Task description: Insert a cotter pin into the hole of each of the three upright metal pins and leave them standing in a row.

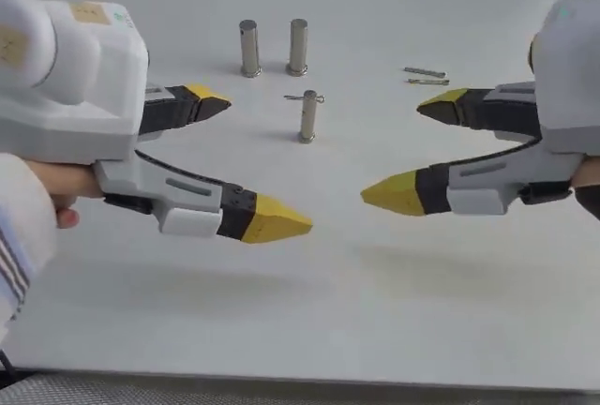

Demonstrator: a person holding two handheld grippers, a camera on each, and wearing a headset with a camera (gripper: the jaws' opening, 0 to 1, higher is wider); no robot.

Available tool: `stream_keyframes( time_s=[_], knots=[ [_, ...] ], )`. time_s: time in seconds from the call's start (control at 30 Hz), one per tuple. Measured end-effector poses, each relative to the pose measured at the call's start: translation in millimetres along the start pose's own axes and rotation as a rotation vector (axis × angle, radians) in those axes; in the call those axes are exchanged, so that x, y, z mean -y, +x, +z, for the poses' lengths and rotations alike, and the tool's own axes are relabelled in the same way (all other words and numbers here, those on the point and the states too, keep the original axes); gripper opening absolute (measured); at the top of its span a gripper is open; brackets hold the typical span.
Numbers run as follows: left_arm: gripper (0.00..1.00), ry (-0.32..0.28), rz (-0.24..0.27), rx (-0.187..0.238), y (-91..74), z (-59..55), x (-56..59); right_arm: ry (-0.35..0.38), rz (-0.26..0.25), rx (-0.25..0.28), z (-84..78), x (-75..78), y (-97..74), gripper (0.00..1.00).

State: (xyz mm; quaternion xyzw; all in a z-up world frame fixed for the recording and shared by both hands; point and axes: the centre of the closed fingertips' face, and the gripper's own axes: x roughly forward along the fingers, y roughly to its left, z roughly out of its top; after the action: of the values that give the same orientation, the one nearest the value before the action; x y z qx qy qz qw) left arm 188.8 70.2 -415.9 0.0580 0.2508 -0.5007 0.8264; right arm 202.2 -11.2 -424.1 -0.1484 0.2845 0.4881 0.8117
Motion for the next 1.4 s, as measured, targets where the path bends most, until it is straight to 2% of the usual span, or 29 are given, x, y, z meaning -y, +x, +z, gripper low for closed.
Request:
stream_keyframes(
  time_s=[0.07, 0.2, 0.23, 0.33, 0.47, 0.57, 0.73, 0.8, 0.97, 1.07, 1.17, 1.33, 1.4],
  knots=[
    [0.99, -0.003, 0.003, 0.003, -1.2, 0.9, 1.1, 0.014, -0.014, -0.019, -5.6, -3.3, -5.5, 0.81],
    [0.99, -0.002, 0.011, -0.004, -3.9, 0.4, 3.5, 0.056, -0.027, -0.02, -10.5, -10.3, -14.0, 0.88],
    [0.99, -0.003, 0.019, -0.009, -5.2, -0.1, 2.9, 0.069, -0.036, -0.018, -12.5, -5.9, -16.2, 0.89],
    [0.99, -0.012, 0.04, -0.001, -11.4, -2.5, -8.9, 0.092, -0.068, -0.016, -15.4, -5.8, -21.7, 0.91],
    [0.99, -0.027, 0.066, 0.014, -19.3, -2.6, -22.2, 0.145, -0.081, 0.014, -13.5, -9.4, -28.4, 0.93],
    [0.99, -0.036, 0.072, 0.021, -22.9, 0.4, -31.6, 0.164, -0.099, 0.021, -15.1, -5.0, -29.8, 0.94],
    [0.99, -0.025, 0.107, 0.027, -26.3, 9.9, -58.2, 0.201, -0.117, 0.031, -13.9, -7.5, -33.7, 0.96],
    [0.99, -0.025, 0.122, 0.029, -25.8, 12.2, -67.5, 0.22, -0.133, 0.054, -11.2, -5.2, -36.1, 0.96],
    [0.95, -0.028, 0.154, 0.007, -19.3, 14.7, -90.9, 0.246, -0.149, 0.075, -10.0, -0.1, -41.9, 0.95],
    [0.94, -0.026, 0.164, 0.023, -18.1, 25.7, -100.6, 0.254, -0.16, 0.078, -9.9, 2.7, -44.8, 0.95],
    [0.91, -0.041, 0.199, 0.057, -16.9, 37.7, -120.8, 0.265, -0.167, 0.09, -8.7, 5.2, -47.4, 0.94],
    [0.88, -0.006, 0.253, 0.003, -7.7, 34.8, -145.8, 0.274, -0.19, 0.078, -11.0, 8.0, -48.7, 0.94],
    [0.83, -0.005, 0.265, -0.014, -1.8, 32.5, -153.4, 0.276, -0.193, 0.075, -11.9, 8.6, -48.7, 0.93]
  ],
)
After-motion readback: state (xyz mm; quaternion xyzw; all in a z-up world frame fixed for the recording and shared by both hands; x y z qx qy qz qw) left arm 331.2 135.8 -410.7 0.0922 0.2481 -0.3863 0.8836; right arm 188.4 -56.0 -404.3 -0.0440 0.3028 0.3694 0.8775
